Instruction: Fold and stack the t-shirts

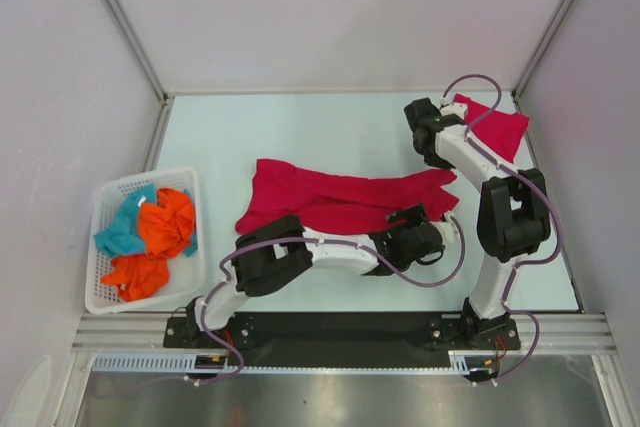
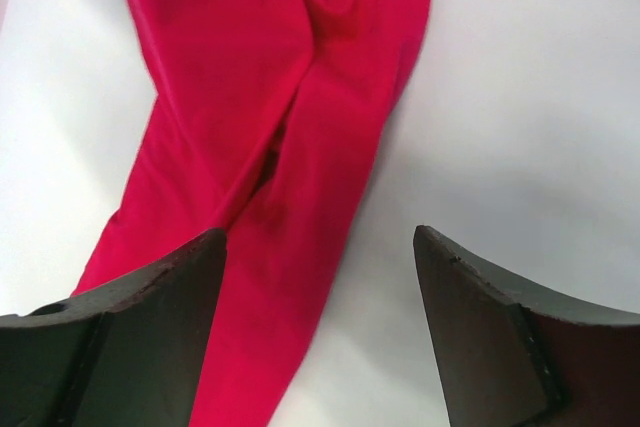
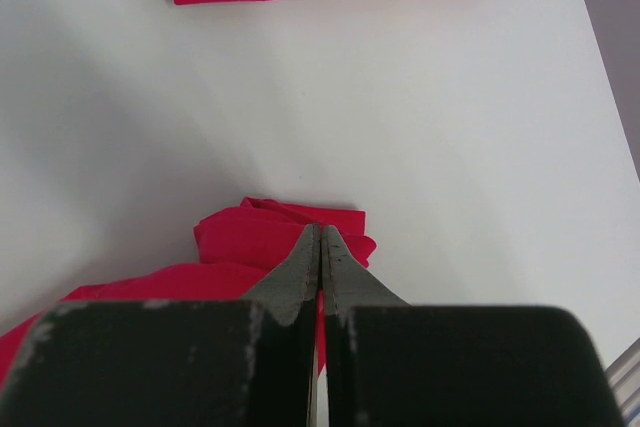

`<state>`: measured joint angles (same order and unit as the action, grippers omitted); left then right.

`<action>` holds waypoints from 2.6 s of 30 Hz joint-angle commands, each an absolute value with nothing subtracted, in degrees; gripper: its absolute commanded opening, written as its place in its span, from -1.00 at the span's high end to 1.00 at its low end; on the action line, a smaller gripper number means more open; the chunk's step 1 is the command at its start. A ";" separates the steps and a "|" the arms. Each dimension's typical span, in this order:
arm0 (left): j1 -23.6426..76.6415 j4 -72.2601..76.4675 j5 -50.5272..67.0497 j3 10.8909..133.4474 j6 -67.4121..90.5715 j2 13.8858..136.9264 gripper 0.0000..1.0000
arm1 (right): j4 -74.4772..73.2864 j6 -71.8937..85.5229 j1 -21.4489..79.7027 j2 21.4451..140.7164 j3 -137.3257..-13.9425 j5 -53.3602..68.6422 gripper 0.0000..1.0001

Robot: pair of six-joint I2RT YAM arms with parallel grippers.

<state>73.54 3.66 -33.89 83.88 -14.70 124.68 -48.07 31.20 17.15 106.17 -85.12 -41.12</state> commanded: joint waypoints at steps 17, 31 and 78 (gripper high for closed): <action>69.79 5.10 -31.21 89.47 -13.89 132.01 -0.13 | -47.64 29.97 16.44 103.80 -84.47 -43.42 1.00; 68.03 3.43 -29.88 86.40 -11.95 125.78 1.00 | -47.55 30.06 16.61 103.36 -84.29 -42.98 1.00; 65.48 -3.69 -43.06 60.39 4.91 95.36 1.00 | -69.08 31.46 42.45 132.36 -134.21 -43.94 1.00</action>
<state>65.80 -2.44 -40.36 62.48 -0.23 98.43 -66.24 30.11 40.69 129.23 -131.76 -44.80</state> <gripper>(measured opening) 0.010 0.010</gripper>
